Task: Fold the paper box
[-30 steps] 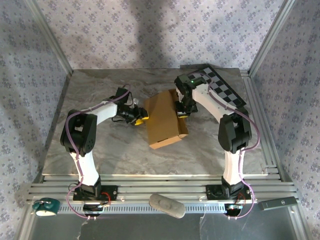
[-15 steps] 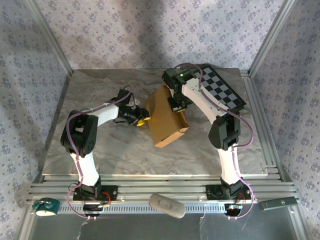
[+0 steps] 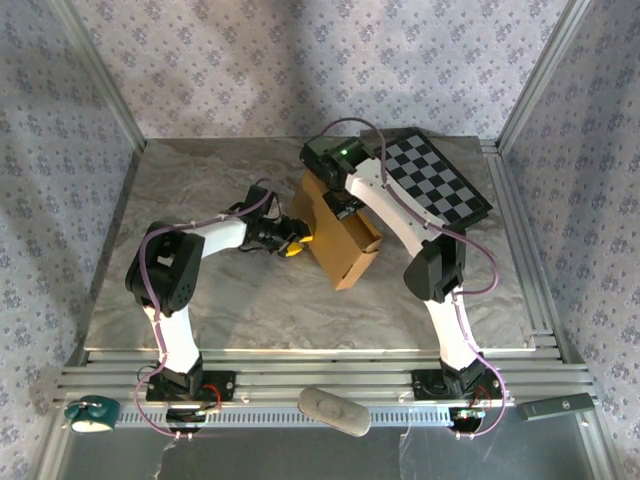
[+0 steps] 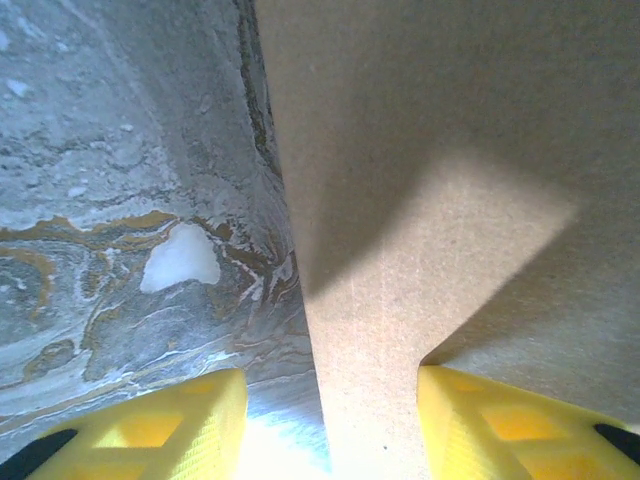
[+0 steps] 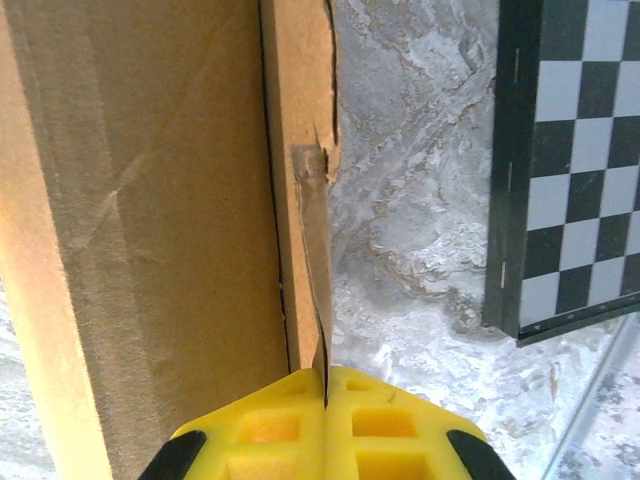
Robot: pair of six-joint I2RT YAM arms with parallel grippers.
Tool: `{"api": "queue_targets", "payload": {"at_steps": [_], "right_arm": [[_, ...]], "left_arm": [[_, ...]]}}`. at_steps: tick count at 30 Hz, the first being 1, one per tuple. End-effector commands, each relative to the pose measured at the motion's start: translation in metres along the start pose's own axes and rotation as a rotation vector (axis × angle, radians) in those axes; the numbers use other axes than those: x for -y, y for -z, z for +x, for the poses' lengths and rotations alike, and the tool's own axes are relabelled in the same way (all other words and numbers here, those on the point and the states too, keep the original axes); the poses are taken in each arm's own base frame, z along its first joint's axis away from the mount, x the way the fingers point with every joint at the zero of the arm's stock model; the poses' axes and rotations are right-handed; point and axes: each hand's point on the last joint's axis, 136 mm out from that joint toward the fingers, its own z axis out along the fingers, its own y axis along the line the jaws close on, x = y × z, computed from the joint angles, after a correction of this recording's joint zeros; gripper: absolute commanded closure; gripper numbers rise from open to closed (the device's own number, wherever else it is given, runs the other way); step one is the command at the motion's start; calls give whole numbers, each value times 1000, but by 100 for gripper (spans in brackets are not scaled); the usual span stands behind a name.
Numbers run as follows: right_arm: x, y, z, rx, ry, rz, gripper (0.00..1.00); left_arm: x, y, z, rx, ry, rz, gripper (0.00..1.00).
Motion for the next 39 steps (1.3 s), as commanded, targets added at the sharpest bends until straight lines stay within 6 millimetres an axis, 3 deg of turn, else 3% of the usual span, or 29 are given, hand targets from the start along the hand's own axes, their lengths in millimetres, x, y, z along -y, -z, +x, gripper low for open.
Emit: {"api": "queue_targets", "payload": {"at_steps": [1, 12, 19, 25, 30, 36, 39], "right_arm": [[-6, 4, -8, 34, 29, 64, 100], [-21, 30, -14, 142, 131, 253, 100], [-31, 26, -12, 159, 171, 270, 100], [-31, 16, -13, 166, 206, 288, 100], [-31, 13, -13, 172, 207, 291, 100], [-31, 11, -12, 189, 212, 288, 100], [-32, 9, -13, 207, 228, 280, 100]], "left_arm": [[28, -2, 6, -19, -20, 101, 52], [33, 4, 15, 5, 16, 135, 51], [29, 25, 14, 48, 41, 115, 51], [33, 66, -1, 140, 59, 119, 51], [43, 121, -30, 273, 44, 128, 50], [70, 175, -79, 389, -143, 66, 54], [90, 184, -99, 411, -311, 30, 59]]}}
